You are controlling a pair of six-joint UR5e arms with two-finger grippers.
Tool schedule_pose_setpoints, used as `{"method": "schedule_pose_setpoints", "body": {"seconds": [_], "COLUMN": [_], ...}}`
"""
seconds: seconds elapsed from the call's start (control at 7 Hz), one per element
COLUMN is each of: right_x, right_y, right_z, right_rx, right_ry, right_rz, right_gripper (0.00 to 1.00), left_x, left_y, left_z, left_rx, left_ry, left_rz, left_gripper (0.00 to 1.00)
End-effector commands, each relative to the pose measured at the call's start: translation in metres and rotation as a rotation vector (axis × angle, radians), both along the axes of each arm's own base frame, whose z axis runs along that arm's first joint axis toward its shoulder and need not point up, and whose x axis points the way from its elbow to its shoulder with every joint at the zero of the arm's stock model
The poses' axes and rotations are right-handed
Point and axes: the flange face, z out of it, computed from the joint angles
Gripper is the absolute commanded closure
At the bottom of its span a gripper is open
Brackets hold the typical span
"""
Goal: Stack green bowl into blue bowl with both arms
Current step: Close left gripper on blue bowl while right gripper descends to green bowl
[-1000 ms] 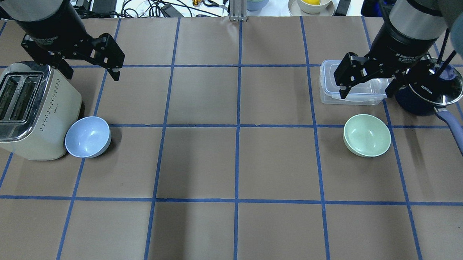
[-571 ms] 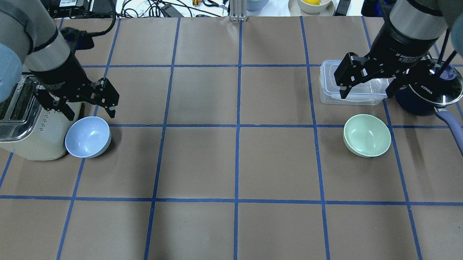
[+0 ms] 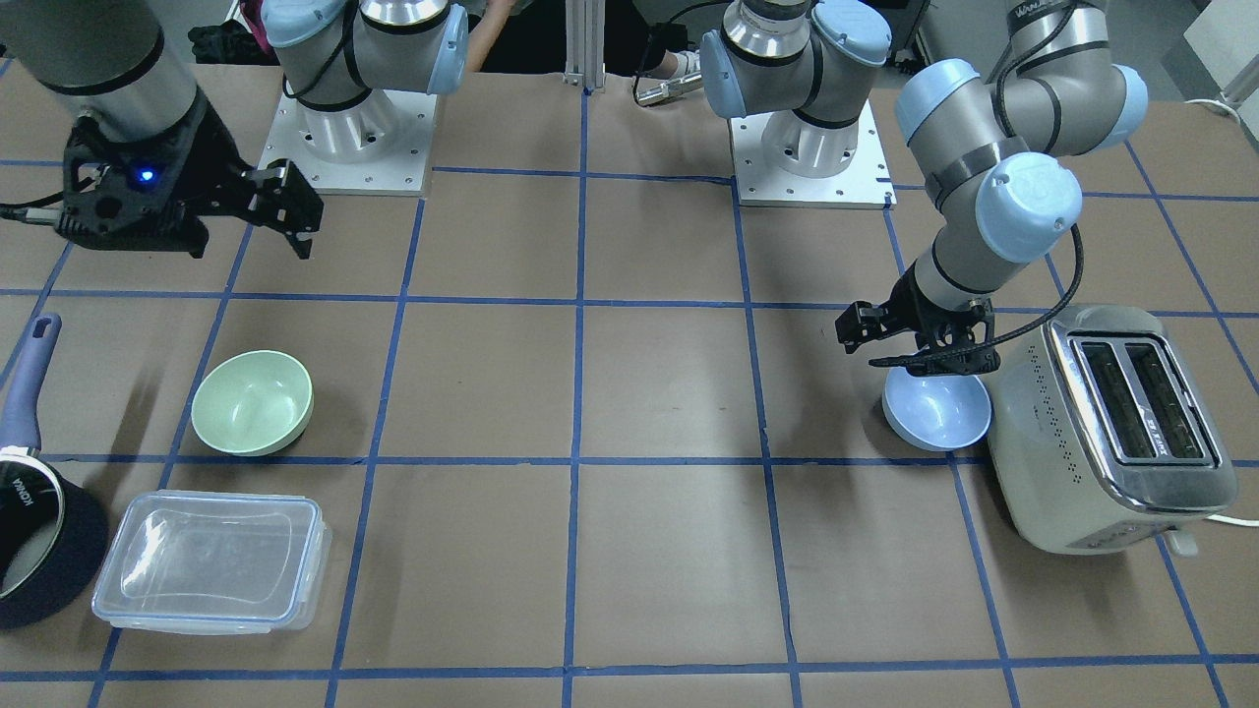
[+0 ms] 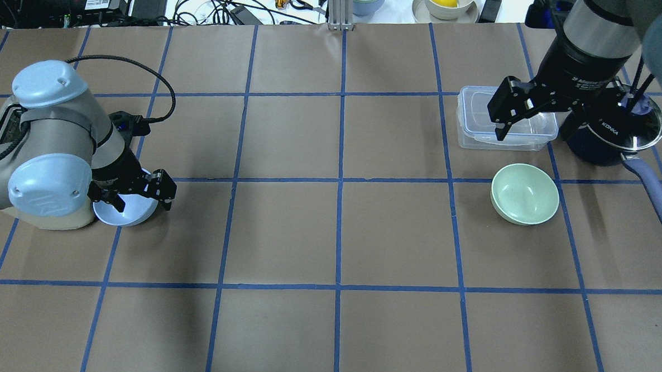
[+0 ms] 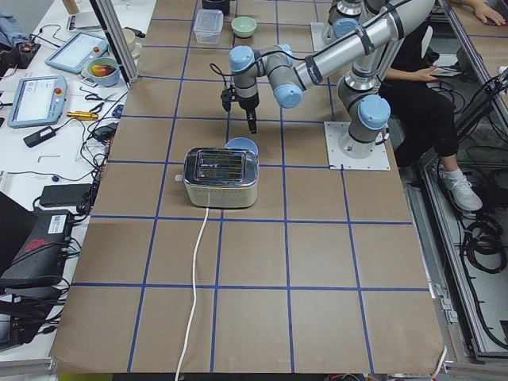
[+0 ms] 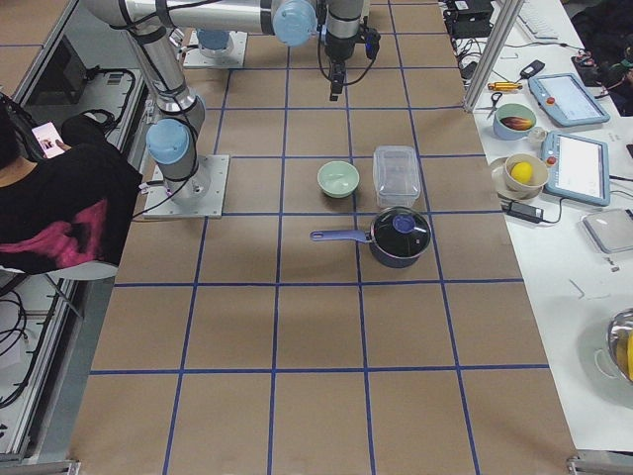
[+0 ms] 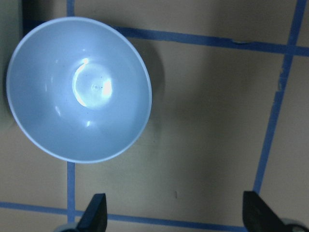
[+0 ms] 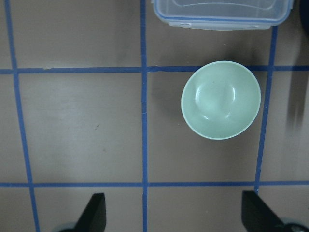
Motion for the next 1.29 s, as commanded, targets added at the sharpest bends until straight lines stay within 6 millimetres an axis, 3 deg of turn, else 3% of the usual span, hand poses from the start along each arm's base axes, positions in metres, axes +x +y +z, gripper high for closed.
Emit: {"method": "schedule_pose_setpoints", "body": {"seconds": [0.0,0.14,0.29,0.43,0.71,0.86,1.14], "right_x": [-0.08,-0.117,-0.146,-0.153,-0.157,-0.158,-0.159], "right_y": [-0.031,-0.041,-0.046,-0.051,-0.048,-0.051,-0.052], "right_z": [-0.043,-0.081,-0.128,-0.162,-0.215,-0.23,-0.255], "right_rx": [-0.001,0.015,0.034,0.009,0.025,0.045,0.094], "right_ry": [0.003,-0.005,-0.021,-0.011,-0.018,-0.029,-0.044], "right_rz": [-0.031,-0.057,-0.108,-0.103,-0.081,-0.08,-0.072], "right_gripper": [0.0,0.0,0.0,0.0,0.0,0.0,0.0], "left_x": [0.003,0.005,0.005,0.004,0.003,0.003,-0.025], "left_y": [-0.009,-0.015,-0.016,-0.012,-0.018,-0.032,-0.047], "left_z": [-0.03,-0.036,-0.048,-0.062,-0.058,-0.044,-0.021], "left_rx": [0.013,-0.005,0.005,0.033,-0.003,-0.044,-0.065], "left_ry": [0.001,-0.002,0.012,0.018,0.004,-0.01,-0.028], "left_rz": [-0.052,-0.069,-0.11,-0.111,-0.122,-0.124,-0.165], "left_gripper": [0.1,0.23,0.57,0.78,0.96,1.0,1.0]}}
